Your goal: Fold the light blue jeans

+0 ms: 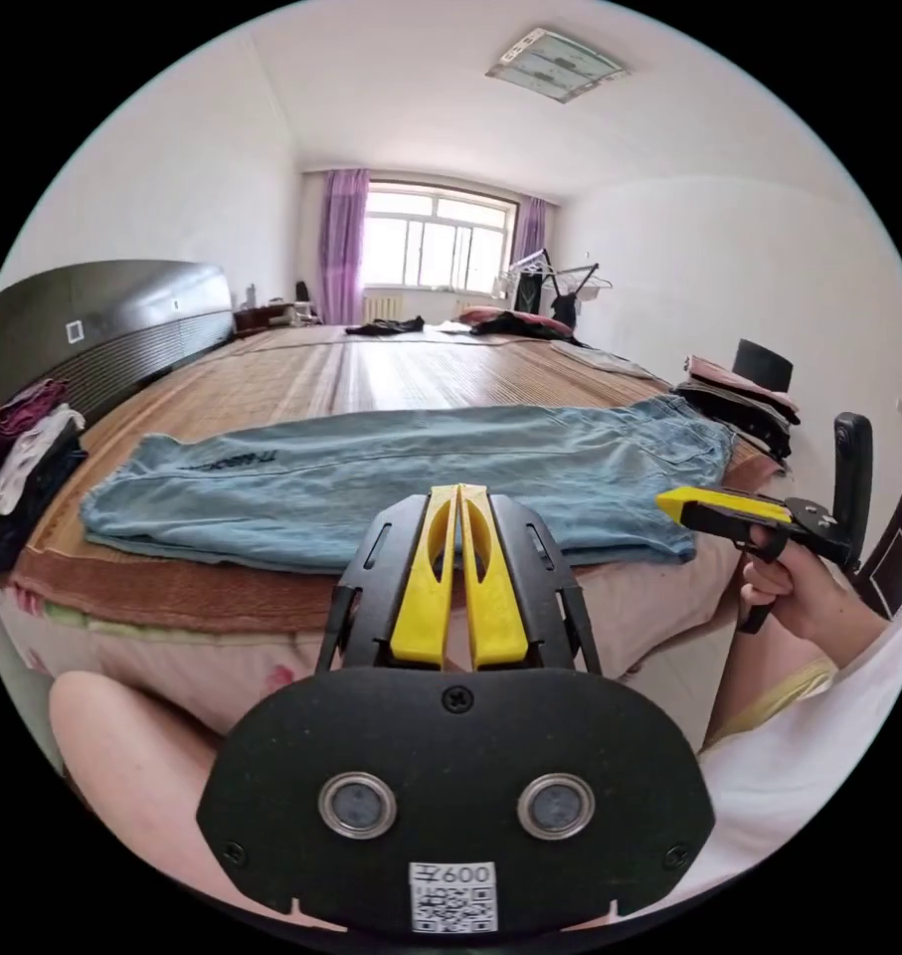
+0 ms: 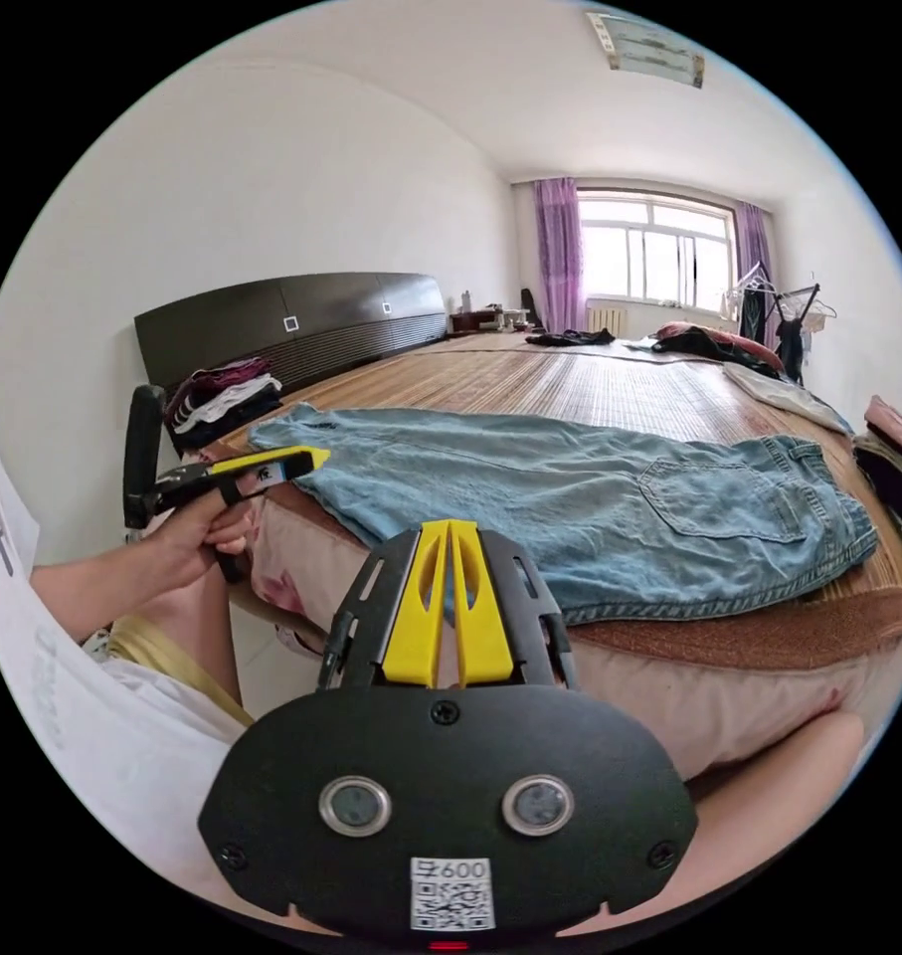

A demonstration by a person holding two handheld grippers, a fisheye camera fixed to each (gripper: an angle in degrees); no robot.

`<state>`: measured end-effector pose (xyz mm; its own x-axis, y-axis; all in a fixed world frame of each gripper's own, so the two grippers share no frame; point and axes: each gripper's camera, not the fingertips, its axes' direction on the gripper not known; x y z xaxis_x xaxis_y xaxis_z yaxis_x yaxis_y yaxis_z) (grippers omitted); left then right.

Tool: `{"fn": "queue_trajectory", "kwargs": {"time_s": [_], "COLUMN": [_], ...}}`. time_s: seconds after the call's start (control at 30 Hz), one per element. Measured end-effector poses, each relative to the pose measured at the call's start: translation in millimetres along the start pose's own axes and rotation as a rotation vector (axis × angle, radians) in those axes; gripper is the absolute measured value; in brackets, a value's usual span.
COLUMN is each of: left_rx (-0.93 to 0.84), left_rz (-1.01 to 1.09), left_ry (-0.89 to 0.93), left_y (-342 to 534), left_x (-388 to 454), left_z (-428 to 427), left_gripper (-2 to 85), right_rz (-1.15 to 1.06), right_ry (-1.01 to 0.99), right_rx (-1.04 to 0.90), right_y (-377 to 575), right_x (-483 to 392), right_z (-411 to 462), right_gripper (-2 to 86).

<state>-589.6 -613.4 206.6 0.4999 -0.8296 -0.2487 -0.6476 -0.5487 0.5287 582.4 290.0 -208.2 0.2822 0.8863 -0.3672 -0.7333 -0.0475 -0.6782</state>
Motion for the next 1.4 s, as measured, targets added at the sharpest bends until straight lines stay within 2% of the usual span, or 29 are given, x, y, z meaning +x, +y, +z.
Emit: {"fn": "queue_trajectory", "kwargs": {"time_s": [0.1, 0.13, 0.23, 0.3, 0.47, 0.53, 0.6, 0.7, 0.8, 0.9, 0.93, 1.03, 1.17, 1.3, 1.4], "left_rx": [-0.065, -0.023, 0.005, 0.006, -0.053, -0.029, -0.006, -0.072, -0.186, -0.356, -0.347, -0.352, -0.318, -0.252, -0.252], "left_rz": [-0.137, -0.166, -0.263, -0.289, -0.446, -0.421, -0.361, -0.294, -0.314, -0.387, -0.340, -0.430, -0.463, -0.345, -0.285], "left_ry": [0.014, 0.065, 0.016, -0.103, -0.557, -0.594, -0.565, -0.511, -0.366, -0.413, -0.345, -0.225, -0.246, -0.288, -0.320], "left_y": [-11, -12, -18, -28, -69, -90, -113, -160, -195, -203, -205, -208, -217, -226, -230], "left_x": [14, 15, 5, -3, -28, -20, -5, 9, -10, -39, -41, -45, -15, 45, 84], "left_z": [24, 19, 2, -14, -64, -78, -84, -72, -49, -31, -35, -51, -75, -90, -83], "left_gripper": [0.5, 0.6, 0.6, 0.5, 0.3, 0.3, 0.3, 0.3, 0.4, 0.5, 0.6, 0.7, 0.6, 0.6, 0.5], "right_rz": [0.021, 0.032, 0.103, 0.123, 0.111, 0.109, 0.114, 0.106, 0.094, 0.100, 0.113, 0.163, 0.157, 0.007, -0.139], "right_ry": [0.070, 0.039, 0.010, 0.001, 0.012, 0.012, 0.004, -0.013, -0.025, -0.010, -0.002, 0.016, 0.030, -0.119, -0.361], "right_rx": [-0.116, -0.077, -0.053, -0.047, -0.036, -0.037, -0.043, -0.061, -0.065, -0.085, -0.091, -0.093, -0.164, -0.061, -0.066], "right_y": [3, 7, 10, 9, 6, 3, -1, -7, -8, -13, -15, -18, -47, -109, -185], "right_x": [-4, -5, -8, -15, -49, -59, -67, -78, -86, -96, -100, -106, -121, -175, -242], "right_z": [21, 16, 12, 14, 19, 20, 20, 25, 33, 42, 46, 56, 68, 79, 142], "right_gripper": [-0.8, -0.8, -0.9, -0.8, -0.8, -0.8, -0.9, -0.9, -0.9, -0.9, -0.9, -0.9, -0.9, -0.9, -0.9]}}
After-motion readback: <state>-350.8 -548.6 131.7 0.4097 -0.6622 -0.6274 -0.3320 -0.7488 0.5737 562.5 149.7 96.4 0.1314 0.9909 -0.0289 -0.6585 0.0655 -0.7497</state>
